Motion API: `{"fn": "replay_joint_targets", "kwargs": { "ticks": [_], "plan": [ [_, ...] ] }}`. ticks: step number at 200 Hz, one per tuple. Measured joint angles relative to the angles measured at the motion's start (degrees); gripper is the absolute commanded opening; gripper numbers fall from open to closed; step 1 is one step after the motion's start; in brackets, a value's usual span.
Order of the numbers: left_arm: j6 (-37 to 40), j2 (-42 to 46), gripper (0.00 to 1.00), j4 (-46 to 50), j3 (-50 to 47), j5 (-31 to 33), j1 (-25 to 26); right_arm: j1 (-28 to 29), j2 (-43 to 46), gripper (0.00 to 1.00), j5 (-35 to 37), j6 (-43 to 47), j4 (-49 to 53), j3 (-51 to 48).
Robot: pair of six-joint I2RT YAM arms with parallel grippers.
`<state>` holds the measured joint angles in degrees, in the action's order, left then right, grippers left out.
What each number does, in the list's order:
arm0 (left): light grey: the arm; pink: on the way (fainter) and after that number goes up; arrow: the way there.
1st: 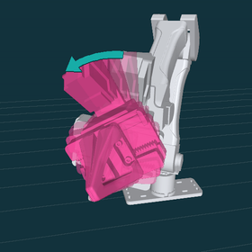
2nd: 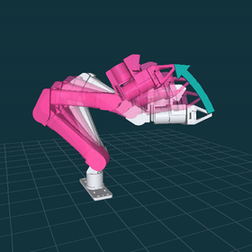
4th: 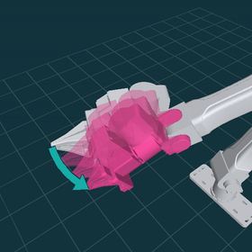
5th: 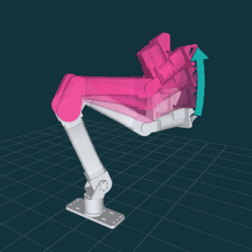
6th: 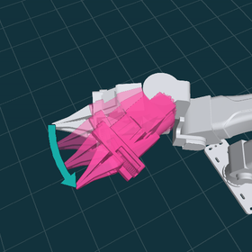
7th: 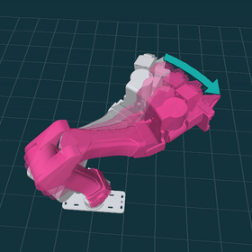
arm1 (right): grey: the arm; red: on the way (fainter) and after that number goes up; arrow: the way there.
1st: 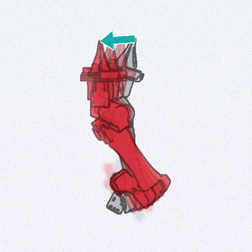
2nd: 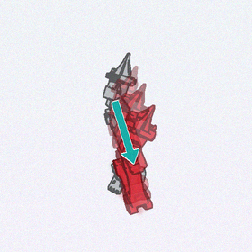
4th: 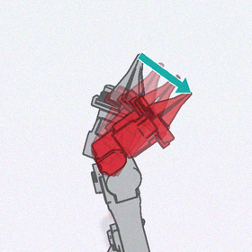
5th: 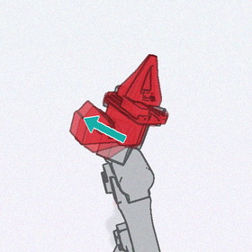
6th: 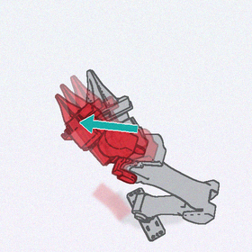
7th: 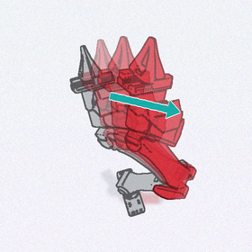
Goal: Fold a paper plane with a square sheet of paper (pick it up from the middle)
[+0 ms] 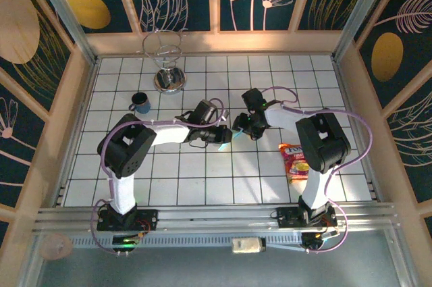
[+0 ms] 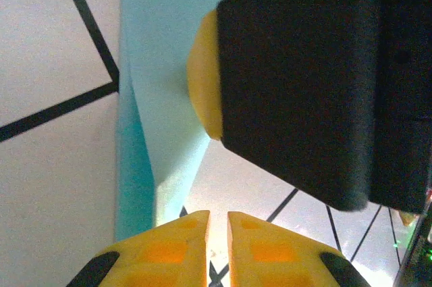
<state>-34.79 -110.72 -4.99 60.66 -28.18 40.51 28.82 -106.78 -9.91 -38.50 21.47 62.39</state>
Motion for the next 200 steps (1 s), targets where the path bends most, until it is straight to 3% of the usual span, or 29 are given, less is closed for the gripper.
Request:
{"fn": "replay_joint_targets", "kwargs": {
  "ticks": [200],
  "plan": [
    [0.0, -2.2, 0.10, 2.7, 0.6, 3.3, 0.0, -0.7, 2.6, 0.58, -1.4, 0.0, -1.2, -1.2]
  ]
}}
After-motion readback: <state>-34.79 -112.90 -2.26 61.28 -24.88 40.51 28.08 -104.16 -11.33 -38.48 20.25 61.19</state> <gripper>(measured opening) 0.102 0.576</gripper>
